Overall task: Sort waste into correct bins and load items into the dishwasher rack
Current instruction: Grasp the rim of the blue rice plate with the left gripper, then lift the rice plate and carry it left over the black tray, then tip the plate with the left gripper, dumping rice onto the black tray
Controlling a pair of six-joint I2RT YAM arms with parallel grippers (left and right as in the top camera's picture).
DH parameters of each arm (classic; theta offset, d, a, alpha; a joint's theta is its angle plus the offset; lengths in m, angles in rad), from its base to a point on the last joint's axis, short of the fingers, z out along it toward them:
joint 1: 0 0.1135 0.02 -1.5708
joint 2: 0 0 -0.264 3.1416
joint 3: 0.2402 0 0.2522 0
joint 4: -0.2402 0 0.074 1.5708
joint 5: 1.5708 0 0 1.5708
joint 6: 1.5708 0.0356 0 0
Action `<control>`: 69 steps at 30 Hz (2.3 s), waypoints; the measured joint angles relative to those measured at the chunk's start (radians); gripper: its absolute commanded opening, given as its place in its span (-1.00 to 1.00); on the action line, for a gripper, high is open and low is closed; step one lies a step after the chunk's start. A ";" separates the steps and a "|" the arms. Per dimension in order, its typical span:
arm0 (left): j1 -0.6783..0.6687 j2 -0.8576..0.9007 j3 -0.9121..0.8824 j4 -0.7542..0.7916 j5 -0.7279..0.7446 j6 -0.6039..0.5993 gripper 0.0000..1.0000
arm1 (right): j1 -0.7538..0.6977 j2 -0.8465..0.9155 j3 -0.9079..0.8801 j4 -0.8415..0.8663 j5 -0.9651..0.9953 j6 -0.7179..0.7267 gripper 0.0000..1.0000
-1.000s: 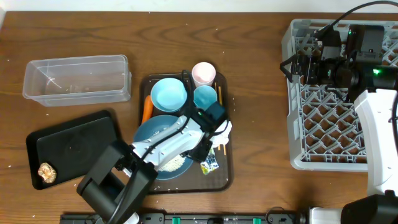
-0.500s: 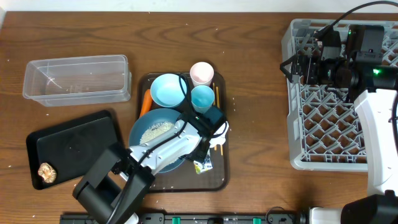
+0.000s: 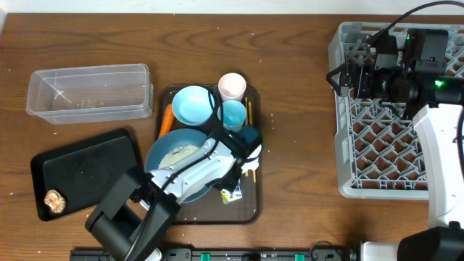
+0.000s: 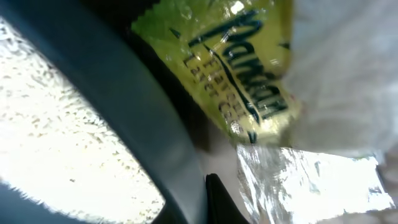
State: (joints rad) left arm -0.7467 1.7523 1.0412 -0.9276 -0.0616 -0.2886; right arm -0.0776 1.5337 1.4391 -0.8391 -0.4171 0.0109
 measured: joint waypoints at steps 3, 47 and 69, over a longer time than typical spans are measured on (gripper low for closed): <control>0.002 0.000 0.051 -0.050 0.004 -0.003 -0.87 | 0.000 0.000 0.000 0.007 0.000 0.000 0.98; 0.802 -0.494 0.168 -0.076 0.195 -0.019 -0.88 | 0.000 0.000 0.000 0.026 0.000 0.000 0.98; 1.331 -0.446 0.159 -0.012 0.860 0.257 -0.88 | 0.000 0.000 0.000 0.007 0.000 0.000 0.98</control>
State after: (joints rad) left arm 0.5842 1.3067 1.2003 -0.9398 0.7982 -0.0315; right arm -0.0776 1.5337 1.4391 -0.8318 -0.4171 0.0109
